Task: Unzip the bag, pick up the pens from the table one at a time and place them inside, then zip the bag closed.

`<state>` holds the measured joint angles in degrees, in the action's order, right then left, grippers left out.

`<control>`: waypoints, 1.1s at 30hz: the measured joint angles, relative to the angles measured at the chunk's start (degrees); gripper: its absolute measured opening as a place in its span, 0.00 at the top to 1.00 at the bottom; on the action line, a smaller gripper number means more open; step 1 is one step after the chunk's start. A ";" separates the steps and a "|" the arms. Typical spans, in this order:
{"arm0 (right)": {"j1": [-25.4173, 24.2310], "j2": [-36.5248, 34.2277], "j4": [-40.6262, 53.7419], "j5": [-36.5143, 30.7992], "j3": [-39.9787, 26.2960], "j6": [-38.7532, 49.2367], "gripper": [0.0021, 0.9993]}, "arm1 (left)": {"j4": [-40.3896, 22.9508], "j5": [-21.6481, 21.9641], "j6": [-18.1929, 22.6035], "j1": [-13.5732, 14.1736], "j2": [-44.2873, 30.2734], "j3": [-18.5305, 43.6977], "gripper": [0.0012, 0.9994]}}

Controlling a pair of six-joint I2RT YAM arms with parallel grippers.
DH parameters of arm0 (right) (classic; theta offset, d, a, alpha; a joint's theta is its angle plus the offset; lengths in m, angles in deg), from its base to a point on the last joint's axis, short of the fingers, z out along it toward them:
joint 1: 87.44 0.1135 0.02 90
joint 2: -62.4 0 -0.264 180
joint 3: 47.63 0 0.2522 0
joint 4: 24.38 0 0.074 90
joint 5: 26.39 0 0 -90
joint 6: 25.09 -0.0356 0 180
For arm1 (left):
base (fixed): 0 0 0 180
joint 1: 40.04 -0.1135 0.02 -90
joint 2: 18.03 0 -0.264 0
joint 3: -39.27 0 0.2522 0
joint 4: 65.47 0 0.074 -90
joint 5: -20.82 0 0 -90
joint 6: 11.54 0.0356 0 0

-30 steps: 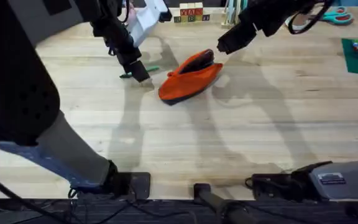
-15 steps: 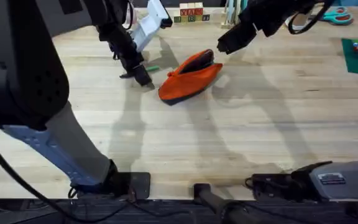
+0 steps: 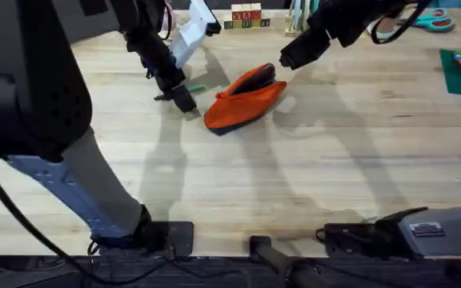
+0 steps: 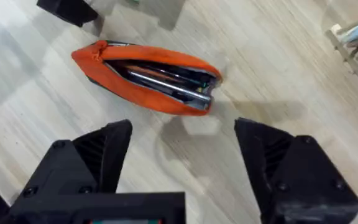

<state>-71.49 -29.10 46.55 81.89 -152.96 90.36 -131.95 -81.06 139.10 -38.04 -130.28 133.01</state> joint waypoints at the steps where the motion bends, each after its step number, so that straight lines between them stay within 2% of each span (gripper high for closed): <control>1: 0.00 0.00 0.00 0.00 0.00 -0.02 0.00 | -0.47 -0.20 0.00 0.00 0.00 0.03 0.01; 5: 0.00 0.00 0.00 0.00 0.00 -0.04 0.00 | -1.55 -0.60 0.02 0.00 0.02 0.18 0.01; 10: 0.00 0.00 0.00 0.00 0.00 -0.17 0.00 | -0.98 -0.57 -0.06 0.00 0.02 0.18 0.13; 15: 0.00 0.00 -0.02 0.00 0.00 -0.17 0.00 | 0.16 -0.53 -0.12 -0.02 -0.20 0.16 0.29; 17: 0.00 0.00 -0.07 0.00 0.00 -0.17 0.00 | 0.44 -0.58 -0.22 -0.04 -0.20 0.16 0.40; 21: 0.00 0.00 -0.11 0.00 0.00 -0.17 0.00 | 0.05 -1.29 -0.61 0.00 -0.20 0.16 0.88; 22: 0.00 0.00 -0.14 0.00 0.00 -0.17 0.00 | -0.17 -1.61 -0.57 0.00 -0.20 0.14 0.93; 33: -0.02 0.00 -4.59 0.00 -0.22 -1.96 0.00 | -0.15 -1.89 -0.78 0.00 -0.20 0.16 0.96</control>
<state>-71.52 -29.10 41.96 81.89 -153.18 88.41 -132.10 -82.94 138.32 -38.04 -130.48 133.17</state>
